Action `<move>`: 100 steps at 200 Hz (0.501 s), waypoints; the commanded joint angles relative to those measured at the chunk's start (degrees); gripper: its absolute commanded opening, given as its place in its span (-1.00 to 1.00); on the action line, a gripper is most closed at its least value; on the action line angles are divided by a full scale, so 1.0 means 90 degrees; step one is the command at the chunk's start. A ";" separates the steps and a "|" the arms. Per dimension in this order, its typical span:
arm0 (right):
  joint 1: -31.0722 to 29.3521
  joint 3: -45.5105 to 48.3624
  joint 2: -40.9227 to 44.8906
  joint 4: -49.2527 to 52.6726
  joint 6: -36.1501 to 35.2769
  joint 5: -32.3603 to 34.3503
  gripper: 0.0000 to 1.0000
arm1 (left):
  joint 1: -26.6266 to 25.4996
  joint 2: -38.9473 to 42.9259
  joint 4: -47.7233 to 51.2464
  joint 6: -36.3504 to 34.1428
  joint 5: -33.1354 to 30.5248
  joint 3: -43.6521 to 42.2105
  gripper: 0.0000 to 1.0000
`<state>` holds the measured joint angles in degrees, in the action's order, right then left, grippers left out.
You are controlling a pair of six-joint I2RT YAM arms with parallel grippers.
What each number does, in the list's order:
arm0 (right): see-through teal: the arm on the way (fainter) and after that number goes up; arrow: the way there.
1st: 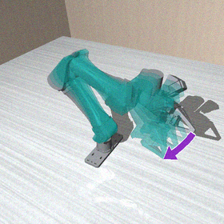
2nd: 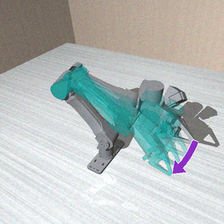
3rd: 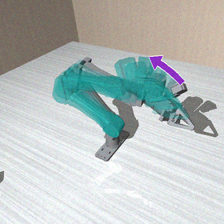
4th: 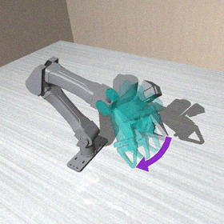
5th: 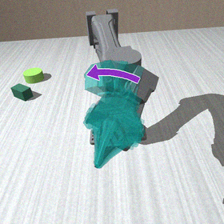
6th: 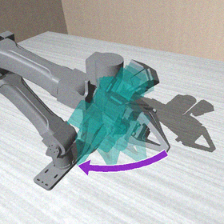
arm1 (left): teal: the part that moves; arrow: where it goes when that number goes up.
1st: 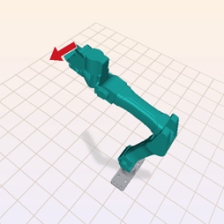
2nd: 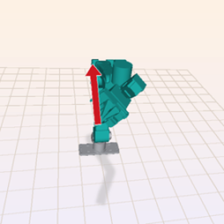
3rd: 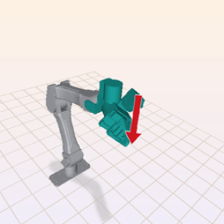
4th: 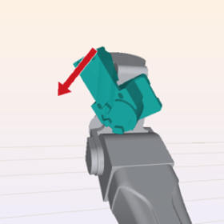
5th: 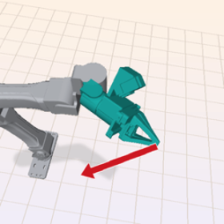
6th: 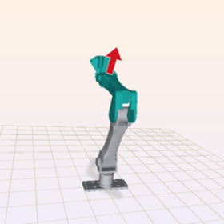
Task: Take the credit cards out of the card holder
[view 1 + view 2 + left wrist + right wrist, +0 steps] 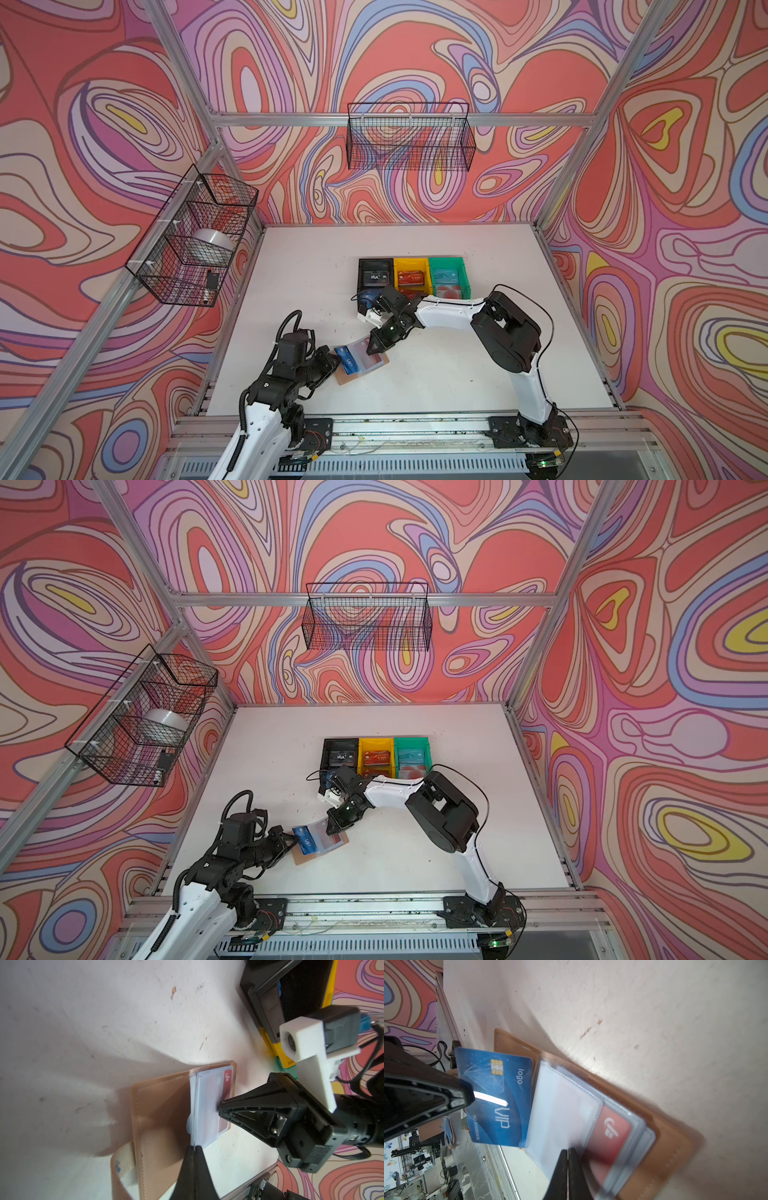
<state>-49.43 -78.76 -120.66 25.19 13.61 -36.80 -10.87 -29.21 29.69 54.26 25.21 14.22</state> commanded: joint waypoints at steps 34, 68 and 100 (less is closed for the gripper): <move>0.0120 0.0131 -0.0323 0.0655 -0.0158 0.0807 -0.80 | 0.0027 0.0164 0.0505 0.0026 -0.0316 0.0414 -1.00; 0.0181 -0.0152 0.0036 0.0914 -0.0336 0.0593 -0.61 | 0.0030 0.0098 -0.0169 0.0009 0.0026 0.0393 -1.00; 0.0352 -0.0502 0.0497 0.1308 -0.0581 0.0493 -0.36 | 0.0026 -0.0245 -0.1545 0.0198 0.0690 -0.0014 -1.00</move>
<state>-48.05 -81.47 -119.66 31.31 10.98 -35.14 -10.87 -29.52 26.22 54.52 26.63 16.53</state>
